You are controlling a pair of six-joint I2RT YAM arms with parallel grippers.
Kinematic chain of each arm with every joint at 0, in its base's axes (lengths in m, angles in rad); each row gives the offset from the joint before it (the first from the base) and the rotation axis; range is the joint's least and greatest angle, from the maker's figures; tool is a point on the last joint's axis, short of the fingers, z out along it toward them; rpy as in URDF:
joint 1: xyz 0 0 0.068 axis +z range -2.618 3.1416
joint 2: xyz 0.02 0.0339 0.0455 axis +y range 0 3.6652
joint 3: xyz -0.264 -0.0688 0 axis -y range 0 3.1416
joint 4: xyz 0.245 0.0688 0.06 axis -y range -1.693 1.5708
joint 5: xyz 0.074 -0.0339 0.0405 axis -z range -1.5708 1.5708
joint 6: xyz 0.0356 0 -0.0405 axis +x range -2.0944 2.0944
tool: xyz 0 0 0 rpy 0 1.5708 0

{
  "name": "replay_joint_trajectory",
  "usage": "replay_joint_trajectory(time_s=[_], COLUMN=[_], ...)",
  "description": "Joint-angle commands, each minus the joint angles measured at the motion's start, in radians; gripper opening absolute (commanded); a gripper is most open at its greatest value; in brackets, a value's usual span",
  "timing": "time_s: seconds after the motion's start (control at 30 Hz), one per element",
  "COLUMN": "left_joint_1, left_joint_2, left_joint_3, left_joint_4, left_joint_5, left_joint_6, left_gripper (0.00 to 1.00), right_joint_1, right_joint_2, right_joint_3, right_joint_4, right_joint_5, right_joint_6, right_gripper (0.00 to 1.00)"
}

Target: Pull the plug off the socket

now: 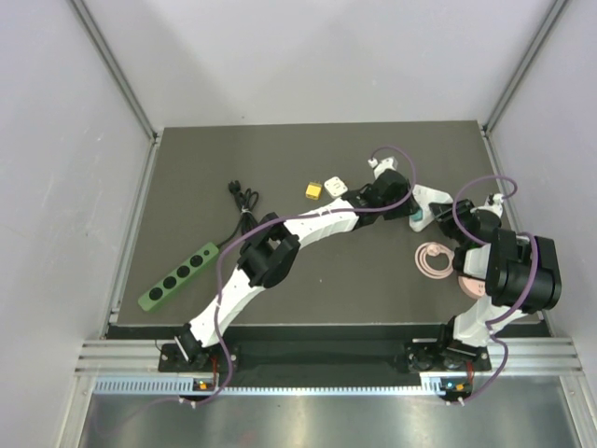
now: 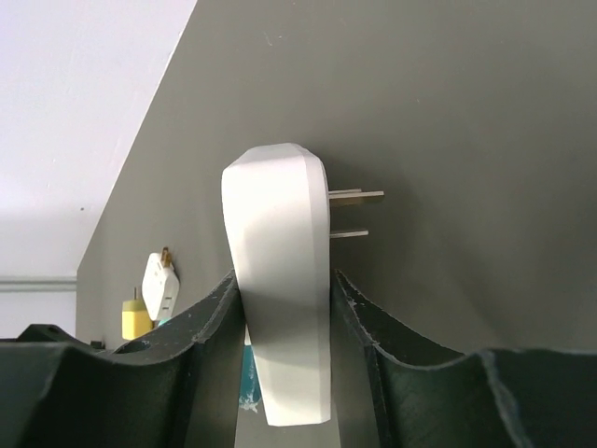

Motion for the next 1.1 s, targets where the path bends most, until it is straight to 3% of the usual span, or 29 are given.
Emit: replay_joint_trajectory(time_s=[0.0,0.23,0.77,0.8,0.9,1.07], left_joint_1=[-0.003,0.002,0.009,0.009,0.009,0.009], left_joint_2=[0.012,0.041,0.081,0.082,0.087,0.087], left_joint_3=[0.044,0.051,0.153,0.154,0.154,0.146], left_joint_4=[0.020,0.038,0.023,0.023,0.025,0.023], left_joint_5=[0.025,0.040,0.096,0.099,0.110,0.106], left_joint_6=[-0.006,-0.029,-0.070,-0.079,-0.085,-0.088], left_gripper=[0.54,0.44,0.01,0.00,0.00,0.00], right_joint_1=[0.002,0.001,0.007,0.007,0.005,0.007], right_joint_2=[-0.011,-0.001,-0.005,-0.001,0.011,0.023], right_joint_3=[-0.002,0.008,0.043,0.051,0.061,0.080], right_joint_4=[0.076,0.062,-0.031,-0.048,-0.059,-0.076], right_joint_5=[0.004,-0.003,0.004,0.000,-0.011,-0.034], right_joint_6=[-0.010,-0.008,-0.025,-0.025,-0.024,-0.027], right_gripper=[0.00,0.00,0.00,0.03,0.29,0.44])
